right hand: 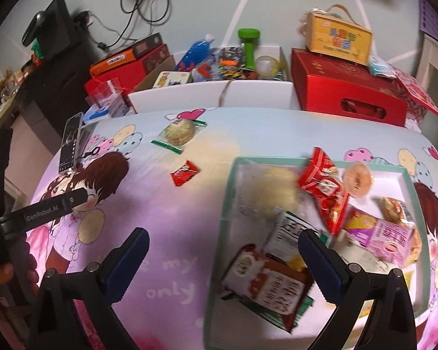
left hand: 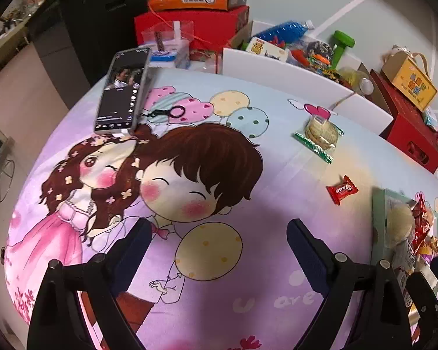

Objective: Organize snacks
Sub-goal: 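Move both tools back toward the cookie and red candy on the table, then grasp the wrapped round cookie with the left tool while the right tool grasps the red candy, then carry the cookie and red candy over the tray with both tools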

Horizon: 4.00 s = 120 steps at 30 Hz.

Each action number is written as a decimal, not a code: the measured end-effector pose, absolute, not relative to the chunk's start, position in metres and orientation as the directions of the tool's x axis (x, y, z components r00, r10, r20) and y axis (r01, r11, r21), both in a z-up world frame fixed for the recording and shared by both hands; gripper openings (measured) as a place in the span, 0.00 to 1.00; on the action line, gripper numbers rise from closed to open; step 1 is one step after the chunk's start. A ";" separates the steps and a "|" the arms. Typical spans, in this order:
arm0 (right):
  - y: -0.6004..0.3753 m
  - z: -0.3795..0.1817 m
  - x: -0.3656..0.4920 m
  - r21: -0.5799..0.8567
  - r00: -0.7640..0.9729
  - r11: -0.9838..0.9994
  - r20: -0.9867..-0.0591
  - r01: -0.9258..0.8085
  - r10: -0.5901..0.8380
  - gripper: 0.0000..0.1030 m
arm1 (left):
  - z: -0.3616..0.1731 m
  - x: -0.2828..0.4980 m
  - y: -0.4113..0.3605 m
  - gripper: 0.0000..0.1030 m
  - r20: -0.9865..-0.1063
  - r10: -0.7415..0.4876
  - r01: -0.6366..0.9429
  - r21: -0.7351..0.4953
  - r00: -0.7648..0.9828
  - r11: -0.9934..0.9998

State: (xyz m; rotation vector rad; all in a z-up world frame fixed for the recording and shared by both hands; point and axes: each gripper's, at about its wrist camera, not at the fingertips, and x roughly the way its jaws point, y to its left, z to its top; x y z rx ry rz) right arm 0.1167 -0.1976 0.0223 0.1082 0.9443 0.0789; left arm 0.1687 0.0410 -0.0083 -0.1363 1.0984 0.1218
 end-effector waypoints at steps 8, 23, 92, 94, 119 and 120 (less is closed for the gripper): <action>-0.175 0.025 0.154 0.149 0.569 0.986 -0.805 -0.075 0.165 1.00 | -0.016 0.205 0.032 0.91 -0.908 -0.064 -0.038 -0.087 0.413 0.995; -0.149 -0.003 0.250 0.169 0.368 0.973 -0.904 -0.159 0.217 0.81 | -0.023 0.272 0.030 0.91 -0.938 -0.170 0.041 -0.166 0.302 0.985; -0.235 0.033 0.267 0.154 0.399 0.988 -0.906 -0.006 0.143 0.29 | 0.019 0.297 -0.082 0.51 -0.897 -0.225 0.178 -0.167 0.380 0.970; -0.232 0.043 0.253 0.149 0.407 0.989 -0.902 -0.017 0.143 0.29 | 0.030 0.282 -0.085 0.51 -0.887 -0.241 0.180 -0.182 0.395 0.967; -0.305 0.083 0.063 0.199 0.540 0.965 -0.838 0.172 0.077 0.29 | 0.083 0.111 -0.141 0.51 -0.835 -0.324 0.267 -0.223 0.444 0.938; -0.309 0.080 0.058 0.202 0.538 0.962 -0.840 0.182 0.074 0.29 | 0.082 0.107 -0.145 0.51 -0.836 -0.324 0.269 -0.221 0.442 0.937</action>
